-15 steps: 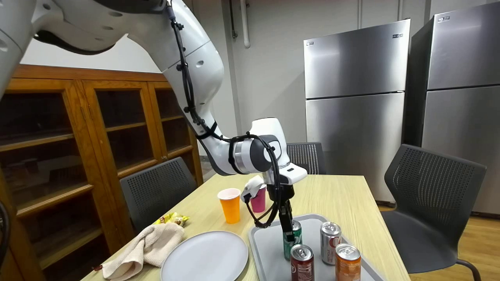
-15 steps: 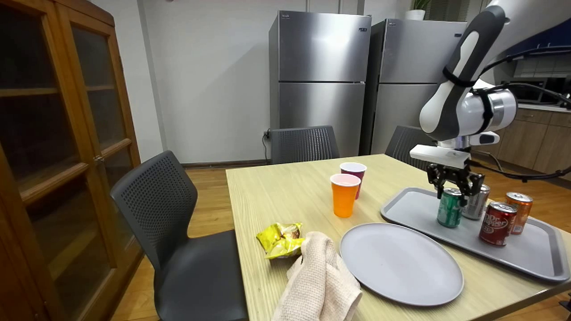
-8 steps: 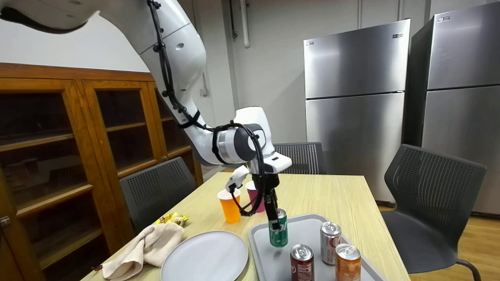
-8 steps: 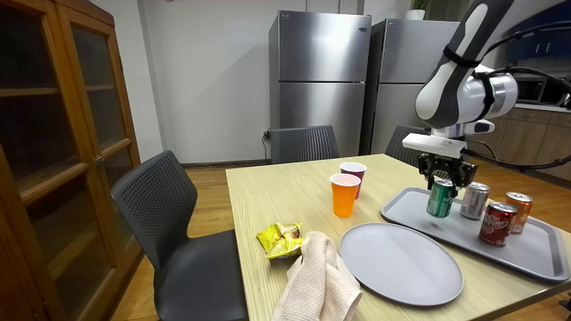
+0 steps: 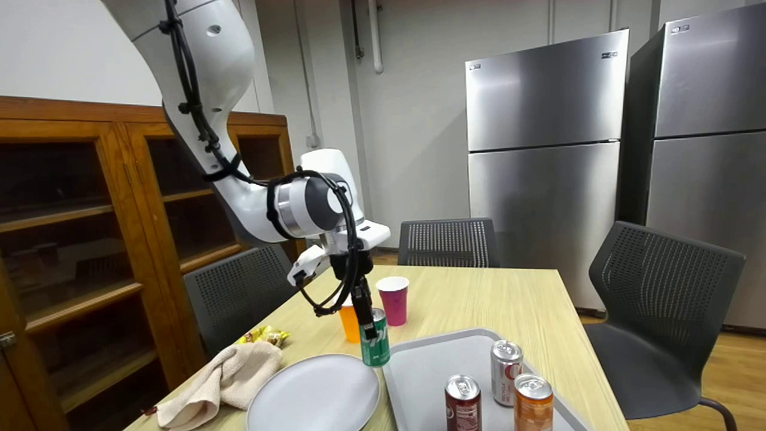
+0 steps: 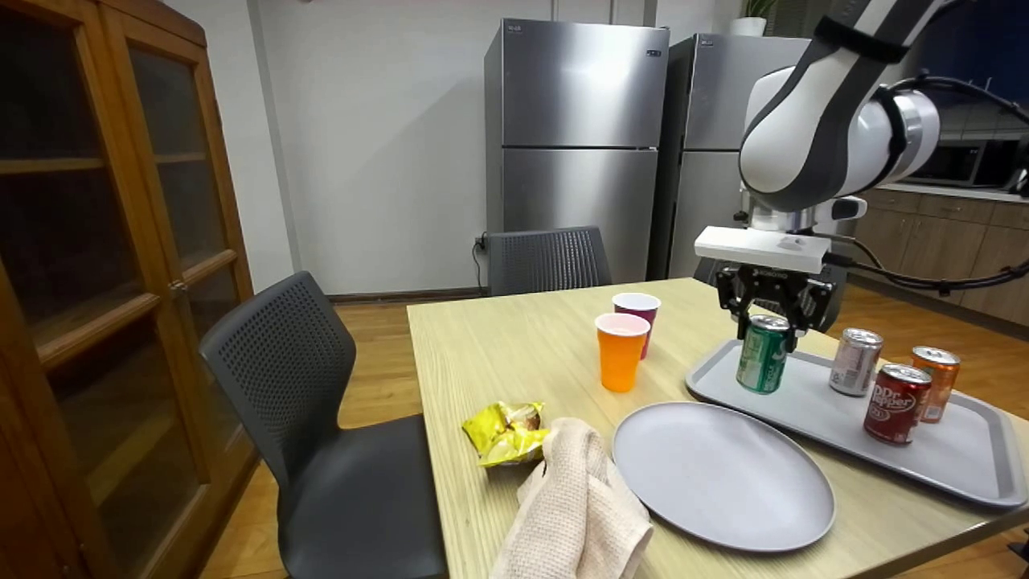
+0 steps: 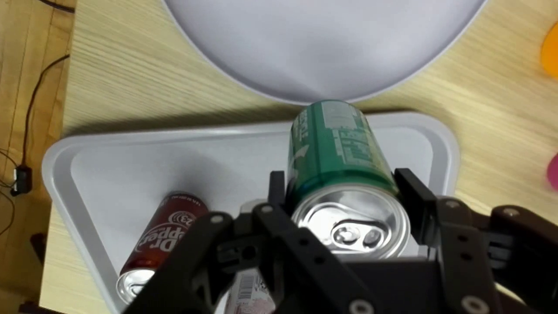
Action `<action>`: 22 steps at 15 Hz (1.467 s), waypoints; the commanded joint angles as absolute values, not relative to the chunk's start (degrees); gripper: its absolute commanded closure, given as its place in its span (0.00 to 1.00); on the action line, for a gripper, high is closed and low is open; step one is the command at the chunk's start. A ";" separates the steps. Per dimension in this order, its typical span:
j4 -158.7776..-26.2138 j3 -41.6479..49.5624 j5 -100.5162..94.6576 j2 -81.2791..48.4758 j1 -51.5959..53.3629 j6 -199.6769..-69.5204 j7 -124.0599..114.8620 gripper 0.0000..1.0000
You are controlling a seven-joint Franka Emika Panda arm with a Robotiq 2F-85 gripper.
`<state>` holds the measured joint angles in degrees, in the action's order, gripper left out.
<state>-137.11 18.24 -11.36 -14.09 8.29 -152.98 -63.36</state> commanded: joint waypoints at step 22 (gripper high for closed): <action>-133.29 2.58 -12.60 -20.26 13.83 -150.31 -66.75 0.62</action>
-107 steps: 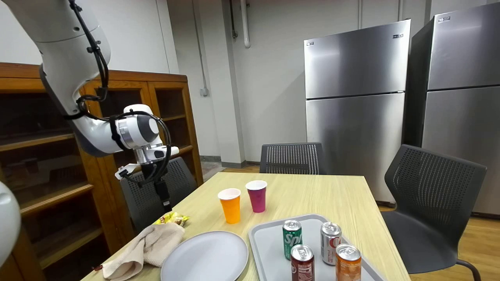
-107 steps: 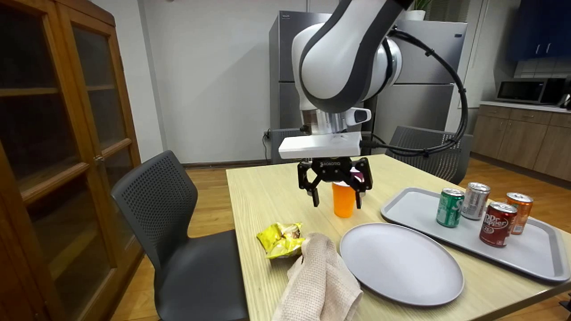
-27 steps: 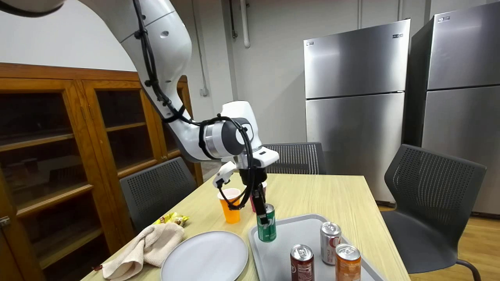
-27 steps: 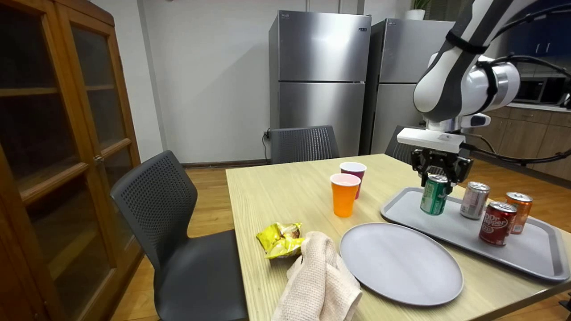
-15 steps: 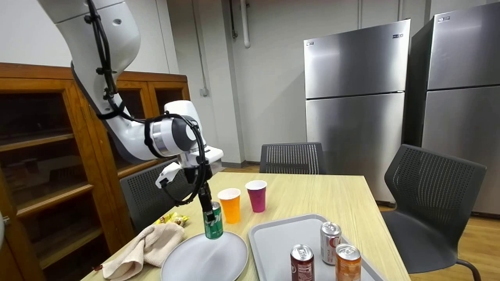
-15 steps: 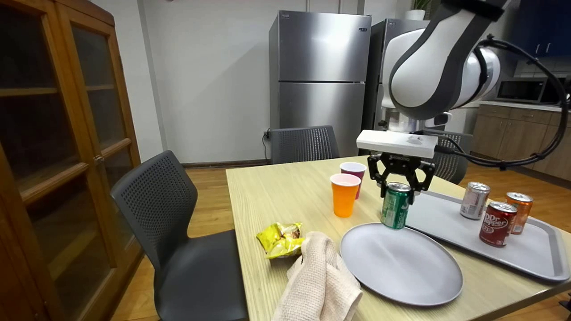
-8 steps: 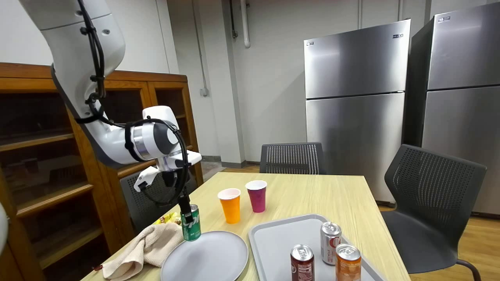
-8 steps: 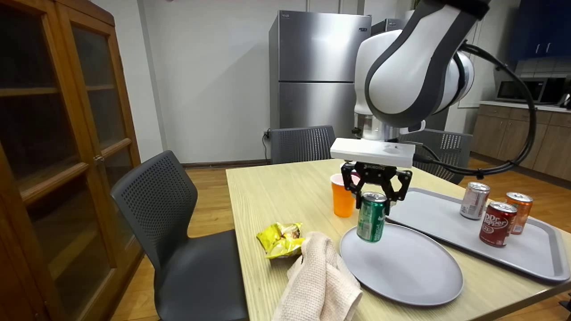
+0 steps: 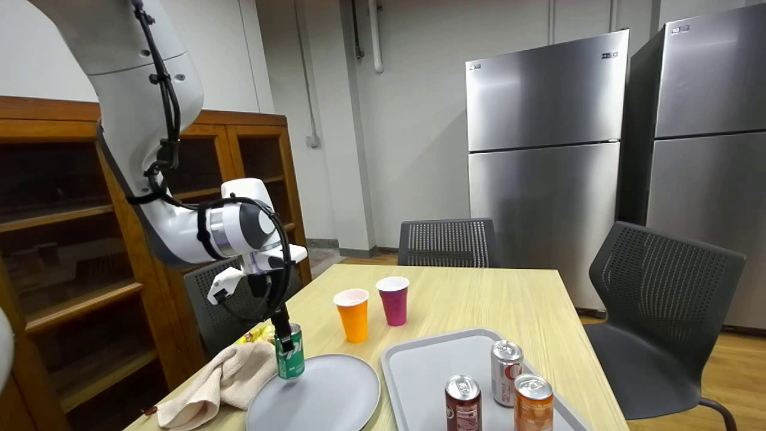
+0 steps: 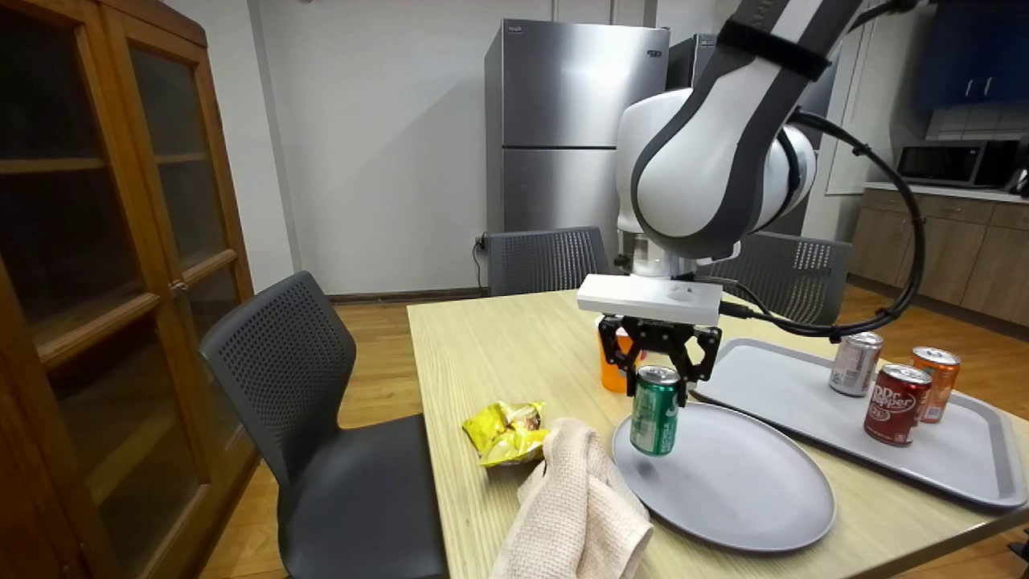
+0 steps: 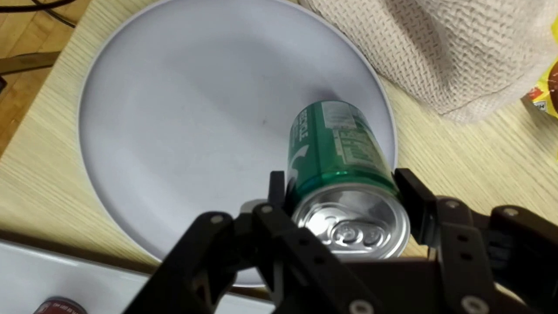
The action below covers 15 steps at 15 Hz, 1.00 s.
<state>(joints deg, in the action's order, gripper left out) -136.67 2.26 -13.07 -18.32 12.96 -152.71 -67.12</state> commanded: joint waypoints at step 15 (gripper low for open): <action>-130.57 4.38 -12.89 -23.05 14.66 -148.91 -66.16 0.62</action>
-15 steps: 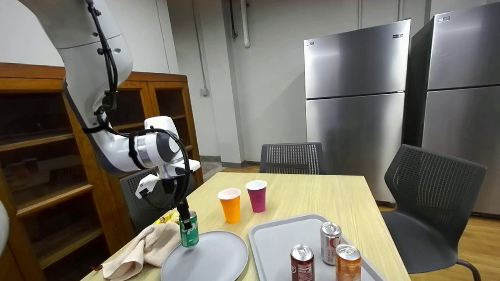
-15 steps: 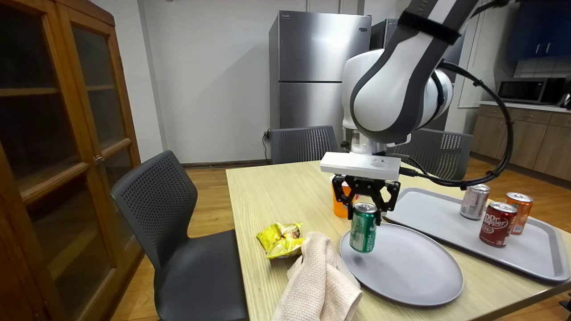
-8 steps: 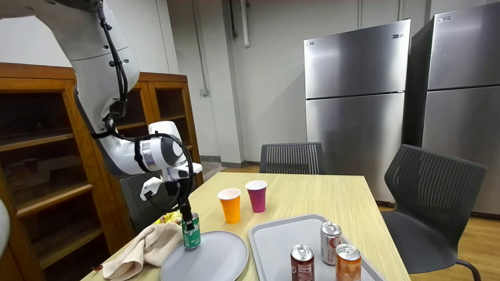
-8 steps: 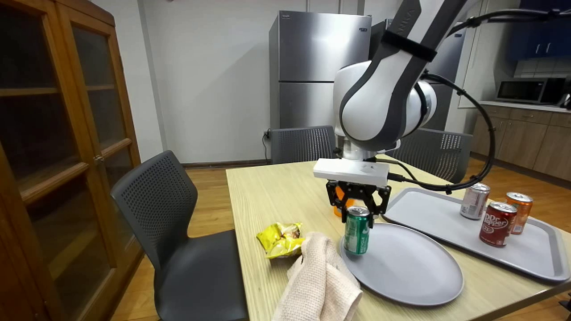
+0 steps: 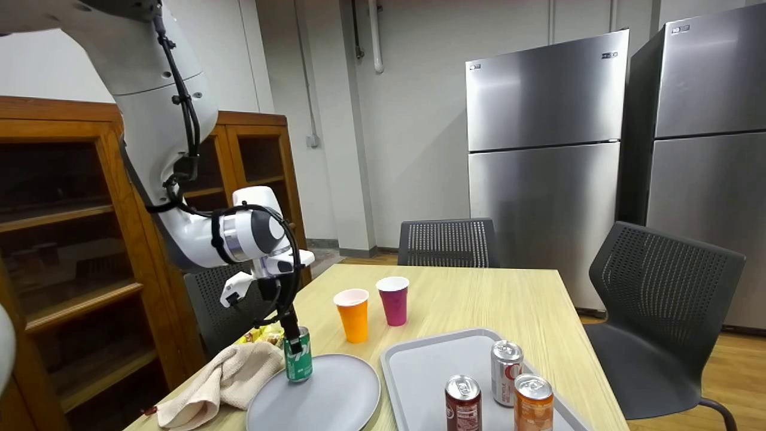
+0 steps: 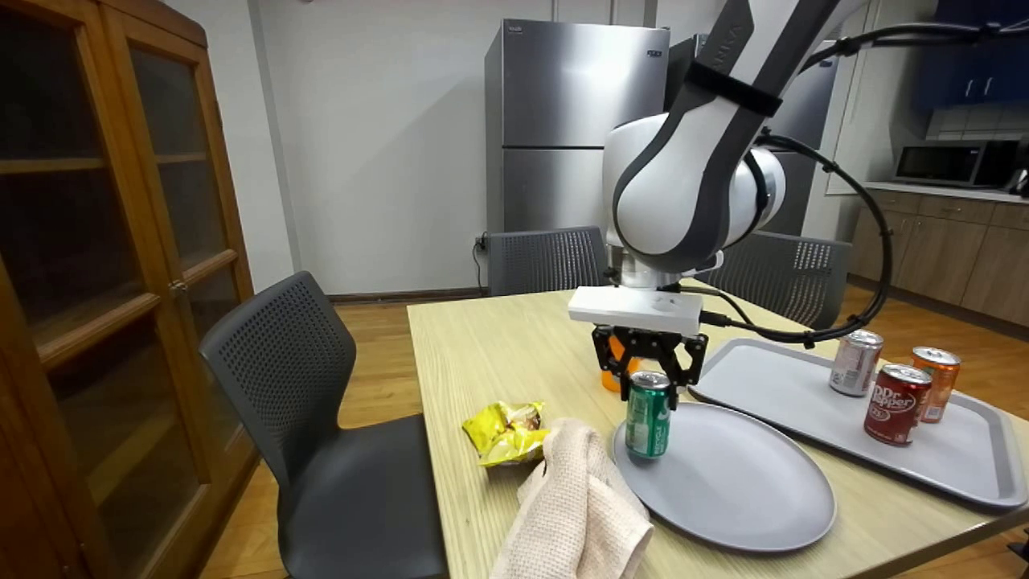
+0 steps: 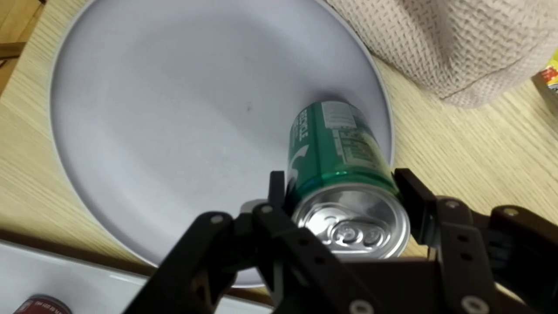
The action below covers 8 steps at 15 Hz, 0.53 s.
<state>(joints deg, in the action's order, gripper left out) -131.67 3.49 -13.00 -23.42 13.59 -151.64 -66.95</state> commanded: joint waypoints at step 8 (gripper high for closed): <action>-131.95 4.78 -13.79 -20.29 14.86 -148.15 -66.37 0.00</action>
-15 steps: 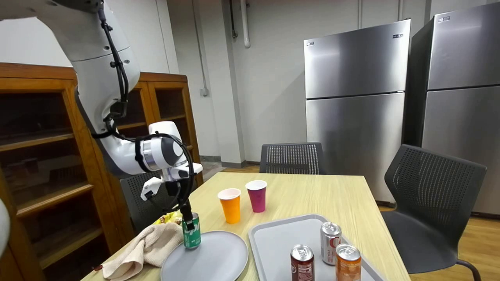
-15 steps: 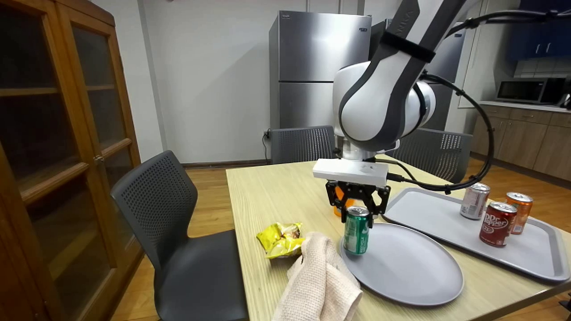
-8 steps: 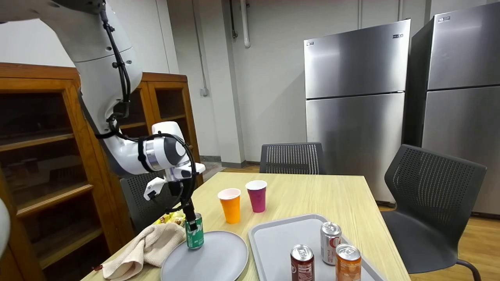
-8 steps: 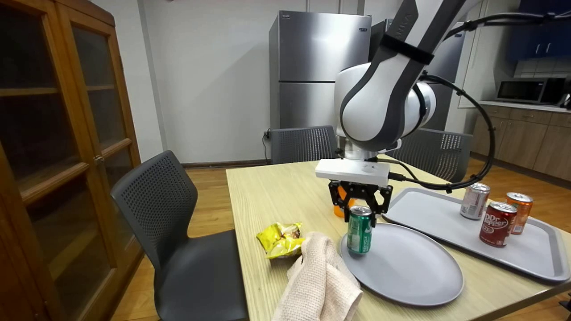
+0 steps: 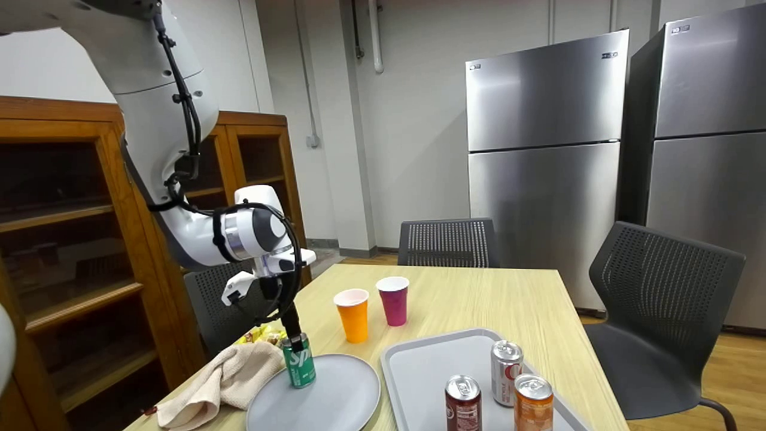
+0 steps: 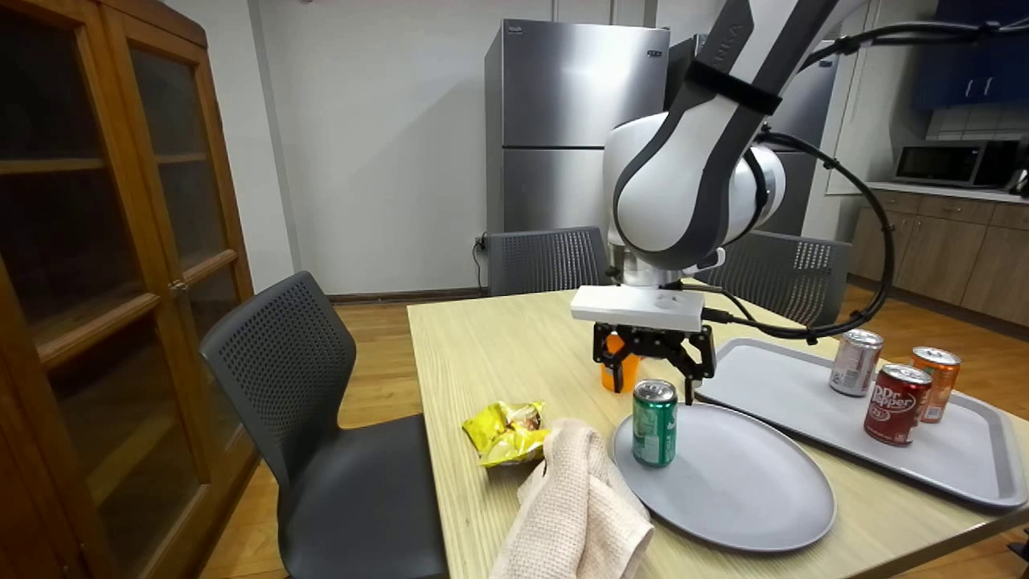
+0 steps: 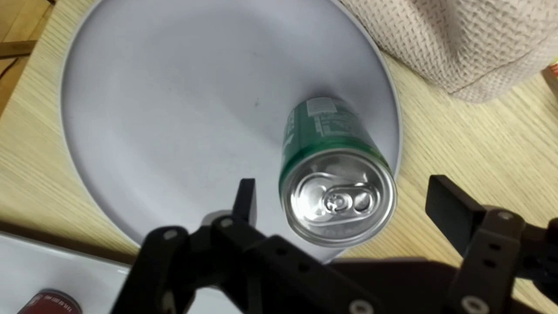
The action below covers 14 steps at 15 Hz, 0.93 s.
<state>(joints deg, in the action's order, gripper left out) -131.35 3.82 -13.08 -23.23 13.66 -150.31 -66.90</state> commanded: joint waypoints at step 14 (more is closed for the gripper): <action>-144.56 5.37 -18.25 -3.23 7.95 -147.94 -52.79 0.00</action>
<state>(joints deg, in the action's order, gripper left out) -140.54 5.39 -16.41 -8.54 10.58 -149.39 -55.81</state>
